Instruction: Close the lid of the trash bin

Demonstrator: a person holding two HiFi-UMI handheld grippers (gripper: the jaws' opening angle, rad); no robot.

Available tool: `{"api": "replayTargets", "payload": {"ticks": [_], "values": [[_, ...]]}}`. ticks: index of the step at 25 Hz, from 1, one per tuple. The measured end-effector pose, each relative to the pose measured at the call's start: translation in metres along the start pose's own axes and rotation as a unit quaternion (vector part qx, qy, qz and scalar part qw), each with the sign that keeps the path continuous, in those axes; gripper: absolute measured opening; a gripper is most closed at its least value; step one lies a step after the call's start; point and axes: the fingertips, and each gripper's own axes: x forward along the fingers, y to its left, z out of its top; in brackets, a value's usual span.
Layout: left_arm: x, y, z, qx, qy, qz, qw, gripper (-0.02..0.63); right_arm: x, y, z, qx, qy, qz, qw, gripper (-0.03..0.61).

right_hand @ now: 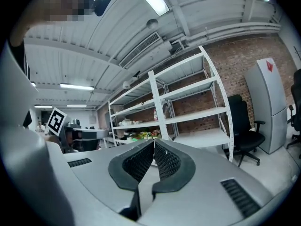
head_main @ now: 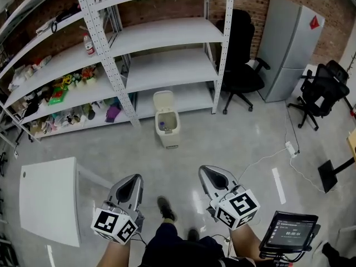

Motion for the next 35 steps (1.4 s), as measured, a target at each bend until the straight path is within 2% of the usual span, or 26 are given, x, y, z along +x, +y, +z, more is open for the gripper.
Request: {"api": "replayTargets", "payload": {"ticks": [6,10,14,21,29,33,35], "values": [[0.066,0.074,0.017,-0.011,-0.034,-0.013,0.9993,-0.009,0.089,-0.027,0.015,-0.023,0.011,-0.012,1.000,0.008],[0.104,0.137,0.052,-0.009,-0.052,-0.019,0.9984,-0.009,0.160,-0.046,0.039,-0.027,0.018,-0.028,0.999,0.008],[0.130,0.198,0.067,0.000,-0.047,-0.006,0.9989,-0.009,0.228,-0.058,0.043,-0.018,0.025,-0.020,0.999,0.008],[0.206,0.254,0.063,-0.019,-0.034,-0.019,0.9991,-0.009,0.307,-0.100,0.045,-0.019,0.045,-0.028,0.998,0.008],[0.344,0.306,0.055,-0.025,-0.010,-0.014,0.9995,-0.009,0.409,-0.206,0.034,0.005,0.047,-0.017,0.999,0.008],[0.430,0.330,0.054,-0.050,0.010,-0.007,0.9987,-0.009,0.470,-0.274,0.027,-0.007,0.067,-0.001,0.998,0.008],[0.467,0.339,0.053,-0.049,0.018,-0.005,0.9986,-0.009,0.495,-0.302,0.023,-0.016,0.082,0.013,0.996,0.008]]}}
